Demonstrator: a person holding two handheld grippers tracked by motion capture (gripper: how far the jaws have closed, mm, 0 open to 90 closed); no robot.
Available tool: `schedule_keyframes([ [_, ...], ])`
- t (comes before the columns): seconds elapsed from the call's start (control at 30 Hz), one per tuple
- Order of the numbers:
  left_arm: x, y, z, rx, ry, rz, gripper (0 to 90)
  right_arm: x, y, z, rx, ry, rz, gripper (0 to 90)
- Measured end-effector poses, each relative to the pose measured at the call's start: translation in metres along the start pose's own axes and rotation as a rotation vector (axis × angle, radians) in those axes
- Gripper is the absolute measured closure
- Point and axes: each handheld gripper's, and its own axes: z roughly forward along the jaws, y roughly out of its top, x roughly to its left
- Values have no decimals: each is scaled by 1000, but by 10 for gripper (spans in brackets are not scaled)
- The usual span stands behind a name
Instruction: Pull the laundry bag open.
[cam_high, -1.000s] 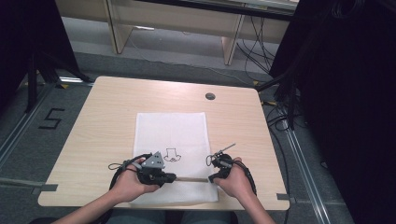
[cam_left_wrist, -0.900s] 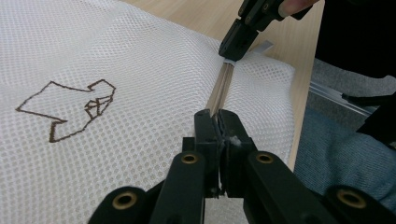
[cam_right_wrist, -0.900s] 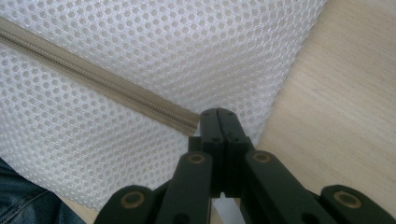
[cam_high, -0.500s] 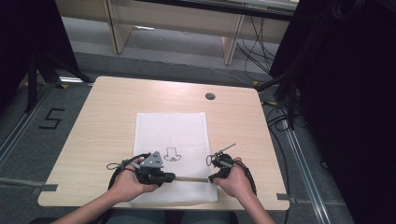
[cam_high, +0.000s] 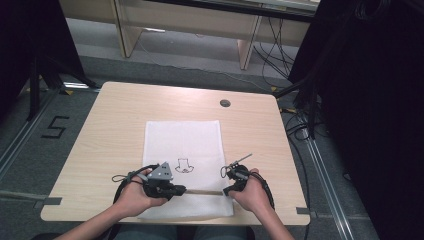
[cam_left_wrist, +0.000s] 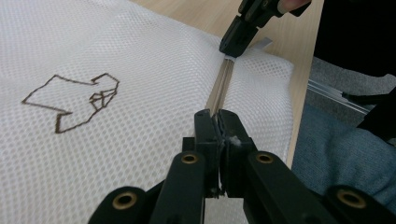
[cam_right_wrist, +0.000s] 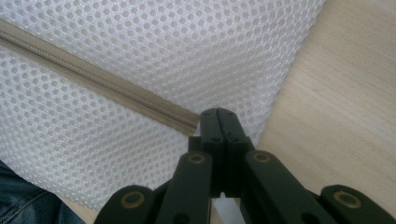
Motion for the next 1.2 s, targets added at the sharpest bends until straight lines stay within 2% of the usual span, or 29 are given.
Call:
schedule_keyframes([
  [0.07, 2, -2, -2, -4, -2, -1, 873, 0, 0, 0, 4, -1, 1, 900],
  [0.1, 1, -2, -3, -6, 3, -16, 873, 0, 1, 0, -2, 2, -7, 900],
  [0.17, 2, -1, -3, -9, -5, 13, 873, 0, 0, 1, -11, 0, -5, 900],
  [0.2, 2, -1, -3, -8, -5, 13, 873, 1, 1, 0, 6, -5, 3, 900],
  [0.23, 2, -1, -3, -7, -6, 12, 873, 1, 1, 0, 9, -3, 8, 900],
  [0.27, 1, -2, -3, -5, -3, -12, 873, 1, 0, 0, 5, -2, -1, 900],
  [0.37, 1, -2, -3, -4, -4, -10, 873, 0, 0, 0, 1, -2, -2, 900],
  [0.57, 3, -2, -4, -2, -4, 14, 873, 0, 0, 0, -3, 1, 0, 900],
  [0.63, 3, -2, -5, -6, -7, 4, 873, 0, 0, 0, -3, 1, 0, 900],
  [0.67, 3, -2, -6, 1, 1, 12, 873, 0, 0, 0, -3, 0, 0, 900],
  [0.83, 6, -9, -12, -5, 9, -22, 873, 0, 0, 0, 1, 0, -4, 900],
  [0.9, 8, -9, -14, -8, 6, -1, 873, 0, 0, 0, 5, 1, 1, 900],
  [0.93, 7, -9, -14, -7, 7, -5, 873, 0, 0, 0, 5, 1, 0, 900],
  [0.97, 7, -10, -14, -8, 11, -26, 873, 0, 0, 0, 5, 0, -1, 900],
  [1.2, 8, -10, -15, -1, 14, -18, 873, 0, 0, 0, -3, 0, 1, 900],
])
